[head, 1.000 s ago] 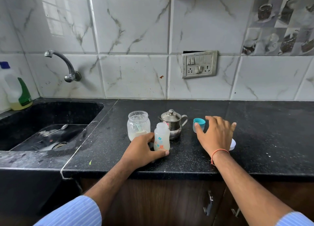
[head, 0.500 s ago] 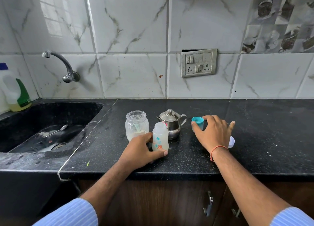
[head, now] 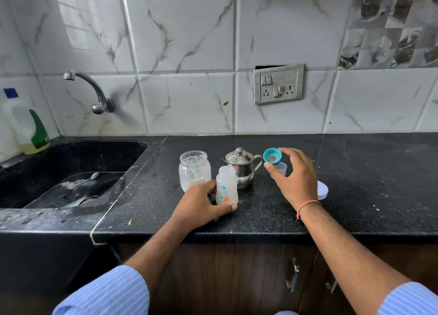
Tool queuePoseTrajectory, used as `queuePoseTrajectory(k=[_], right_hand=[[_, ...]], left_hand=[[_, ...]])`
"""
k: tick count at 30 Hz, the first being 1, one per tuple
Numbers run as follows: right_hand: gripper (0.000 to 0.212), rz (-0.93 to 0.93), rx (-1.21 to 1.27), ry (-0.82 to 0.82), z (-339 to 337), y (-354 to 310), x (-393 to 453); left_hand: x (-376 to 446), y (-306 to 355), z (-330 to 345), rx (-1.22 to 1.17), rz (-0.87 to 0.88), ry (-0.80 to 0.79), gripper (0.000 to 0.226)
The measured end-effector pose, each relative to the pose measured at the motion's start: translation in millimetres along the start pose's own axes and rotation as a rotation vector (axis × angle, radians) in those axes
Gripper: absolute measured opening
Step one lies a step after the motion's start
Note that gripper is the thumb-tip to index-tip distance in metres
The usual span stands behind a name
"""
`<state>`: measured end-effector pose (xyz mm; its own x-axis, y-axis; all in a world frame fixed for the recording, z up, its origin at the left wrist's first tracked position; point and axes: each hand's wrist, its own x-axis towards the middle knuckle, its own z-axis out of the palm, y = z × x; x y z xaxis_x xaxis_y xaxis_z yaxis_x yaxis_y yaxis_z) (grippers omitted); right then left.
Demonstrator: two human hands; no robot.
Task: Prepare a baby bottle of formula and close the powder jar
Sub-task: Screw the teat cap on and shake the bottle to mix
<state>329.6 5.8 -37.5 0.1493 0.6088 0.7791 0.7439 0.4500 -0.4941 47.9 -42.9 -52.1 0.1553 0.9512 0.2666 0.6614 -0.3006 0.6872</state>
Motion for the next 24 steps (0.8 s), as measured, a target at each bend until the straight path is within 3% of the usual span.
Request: queuePoseTrajectory(k=[5,11,19,24], right_hand=[[0.052,-0.136,0.172,-0.062,-8.5,-21.5,-12.8],[0.052,-0.075,0.289,-0.326,-17.1,-47.3,-16.0],[0.053,-0.160,0.399,-0.465,-11.0,-81.4,12.9],[0.059,-0.065,0.439,-0.522,3.3,-90.0,9.9]], left_hand=[[-2.6,3.0,-1.6,-0.002,-0.007,-0.025,0.041],[-5.9,10.1,-3.4,-0.015,-0.001,-0.051,0.042],[-7.7,9.8,-4.2,-0.041,0.017,-0.050,0.040],[-6.7,9.2,-5.3,-0.029,-0.009,-0.064,0.046]])
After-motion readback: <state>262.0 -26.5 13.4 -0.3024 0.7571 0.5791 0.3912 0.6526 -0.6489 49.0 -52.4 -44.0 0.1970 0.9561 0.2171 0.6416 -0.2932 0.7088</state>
